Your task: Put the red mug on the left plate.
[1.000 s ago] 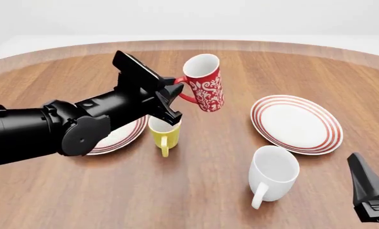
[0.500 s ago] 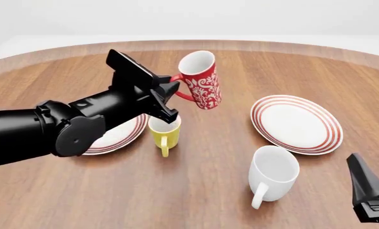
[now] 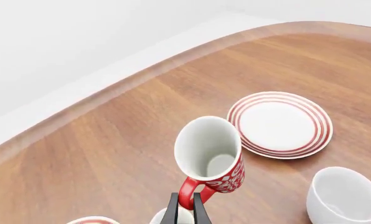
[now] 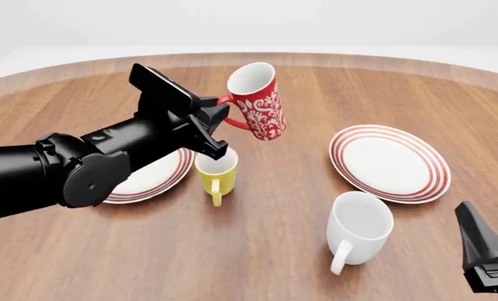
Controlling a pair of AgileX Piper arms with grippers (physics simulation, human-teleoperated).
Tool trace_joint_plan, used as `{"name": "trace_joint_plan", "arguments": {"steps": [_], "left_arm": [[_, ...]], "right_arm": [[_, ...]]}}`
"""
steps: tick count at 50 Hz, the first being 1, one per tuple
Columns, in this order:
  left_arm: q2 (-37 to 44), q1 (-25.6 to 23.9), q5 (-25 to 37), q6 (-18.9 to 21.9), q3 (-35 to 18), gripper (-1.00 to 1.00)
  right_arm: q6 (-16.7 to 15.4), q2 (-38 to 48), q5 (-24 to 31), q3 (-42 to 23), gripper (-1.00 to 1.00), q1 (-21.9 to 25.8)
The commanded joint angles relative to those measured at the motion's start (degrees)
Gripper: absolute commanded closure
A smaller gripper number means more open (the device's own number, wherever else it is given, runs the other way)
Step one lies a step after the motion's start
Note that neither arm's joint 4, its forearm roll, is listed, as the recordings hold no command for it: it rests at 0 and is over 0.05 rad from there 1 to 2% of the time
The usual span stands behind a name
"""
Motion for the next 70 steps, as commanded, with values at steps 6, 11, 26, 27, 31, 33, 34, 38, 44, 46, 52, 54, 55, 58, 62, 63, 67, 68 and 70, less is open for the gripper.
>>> {"name": "trace_joint_plan", "arguments": {"steps": [6,11,26,27,31,33,34,38,44,46,52,54,55,58,62,63,67,68,70], "left_arm": [[-1.9,1.3,0.1,-0.1,0.4,1.00],[-2.1,1.9,0.2,-0.5,0.3,1.00],[-2.5,3.3,0.1,-0.6,0.5,1.00],[-2.7,3.5,0.1,-0.7,0.5,1.00],[-2.9,3.8,-0.1,-0.9,0.7,1.00],[-3.0,4.0,-0.2,-1.0,0.9,1.00],[-3.0,4.0,-0.3,-1.1,1.0,1.00],[-2.9,4.5,-0.5,-1.3,1.0,1.00],[-3.4,5.0,-0.3,-1.5,1.0,1.00],[-3.5,5.2,-0.3,-1.6,1.0,1.00],[-3.4,6.0,-0.5,-1.9,1.1,1.00],[-3.5,6.1,-0.5,-1.9,1.2,1.00],[-3.5,6.3,-0.6,-2.0,1.2,1.00],[-3.2,6.6,-0.8,-2.0,1.3,1.00],[-3.3,7.0,-0.8,-2.2,1.3,1.00],[-3.2,7.1,-0.8,-2.2,1.3,1.00],[-3.4,7.4,-1.0,-2.0,1.6,1.00],[-3.3,7.7,-0.8,-2.0,1.2,1.00],[-3.4,7.9,-0.7,-2.1,1.1,1.00]], "right_arm": [[0.0,0.0,-0.1,0.1,-1.00,0.0],[0.0,0.0,0.2,-0.2,-1.00,0.0],[-0.1,0.0,-0.1,0.1,-1.00,0.1],[-0.1,0.0,0.0,0.0,-1.00,0.1],[-0.1,0.0,0.0,0.0,-1.00,0.1],[-0.1,0.0,0.0,0.0,-1.00,0.1],[-0.1,0.0,0.0,0.0,-1.00,0.1],[-0.1,0.0,0.0,0.0,-1.00,0.1],[-0.1,0.0,0.0,0.0,-1.00,0.1],[-0.1,0.0,0.0,0.0,-1.00,0.1],[-0.1,0.0,0.0,0.0,-1.00,0.1],[-0.1,0.0,-0.1,0.0,-1.00,0.1],[-0.1,0.0,0.0,0.0,-1.00,0.1],[-0.1,0.0,0.0,0.0,-1.00,0.1],[-0.1,0.0,0.0,0.0,-1.00,0.1],[-0.1,0.0,0.0,0.0,-1.00,0.1],[-0.1,0.0,-0.1,0.1,-1.00,0.2],[-0.1,0.0,-0.1,0.1,-1.00,0.2],[-0.1,0.0,0.2,-0.3,-1.00,0.2]]}}
